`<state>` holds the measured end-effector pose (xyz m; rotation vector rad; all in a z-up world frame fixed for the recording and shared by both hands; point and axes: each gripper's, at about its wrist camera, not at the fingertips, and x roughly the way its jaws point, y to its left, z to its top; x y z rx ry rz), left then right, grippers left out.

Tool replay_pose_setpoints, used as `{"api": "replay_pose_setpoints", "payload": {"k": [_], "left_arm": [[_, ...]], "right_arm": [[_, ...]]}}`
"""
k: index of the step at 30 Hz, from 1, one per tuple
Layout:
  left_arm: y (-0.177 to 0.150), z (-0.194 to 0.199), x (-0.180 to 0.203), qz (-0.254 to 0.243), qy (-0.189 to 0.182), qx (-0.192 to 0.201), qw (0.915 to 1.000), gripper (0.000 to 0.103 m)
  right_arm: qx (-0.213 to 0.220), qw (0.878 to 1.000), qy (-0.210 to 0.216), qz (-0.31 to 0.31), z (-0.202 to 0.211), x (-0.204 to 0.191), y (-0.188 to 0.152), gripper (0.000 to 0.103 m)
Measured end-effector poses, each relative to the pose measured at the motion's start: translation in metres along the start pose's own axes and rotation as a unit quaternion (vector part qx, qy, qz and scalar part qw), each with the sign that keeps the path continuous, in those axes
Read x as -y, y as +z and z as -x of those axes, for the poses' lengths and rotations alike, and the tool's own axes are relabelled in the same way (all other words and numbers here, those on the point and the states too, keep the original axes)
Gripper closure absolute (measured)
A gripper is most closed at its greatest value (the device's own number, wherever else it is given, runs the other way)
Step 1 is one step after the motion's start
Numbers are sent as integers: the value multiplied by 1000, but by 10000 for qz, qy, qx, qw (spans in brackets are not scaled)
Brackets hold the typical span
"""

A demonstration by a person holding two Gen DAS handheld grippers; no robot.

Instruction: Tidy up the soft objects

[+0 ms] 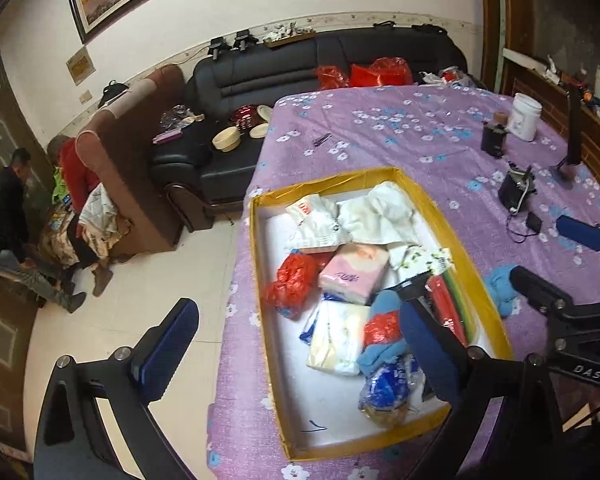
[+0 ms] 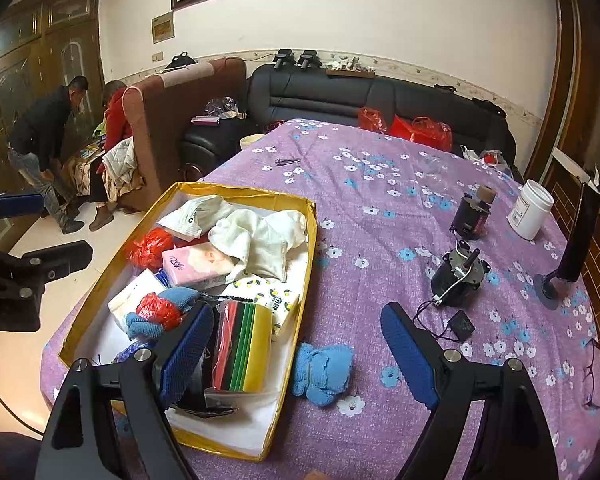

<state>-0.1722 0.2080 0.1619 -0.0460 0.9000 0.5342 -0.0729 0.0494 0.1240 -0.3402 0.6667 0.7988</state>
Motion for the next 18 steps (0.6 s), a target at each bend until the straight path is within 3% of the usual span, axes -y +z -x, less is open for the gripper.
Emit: {"api": "replay_pose_setpoints", "payload": {"k": [18], "left_arm": [[-7, -14, 0, -122, 153, -193, 9996, 3]], "right_arm": [[-79, 9999, 14, -75, -8, 3, -3, 14]]}}
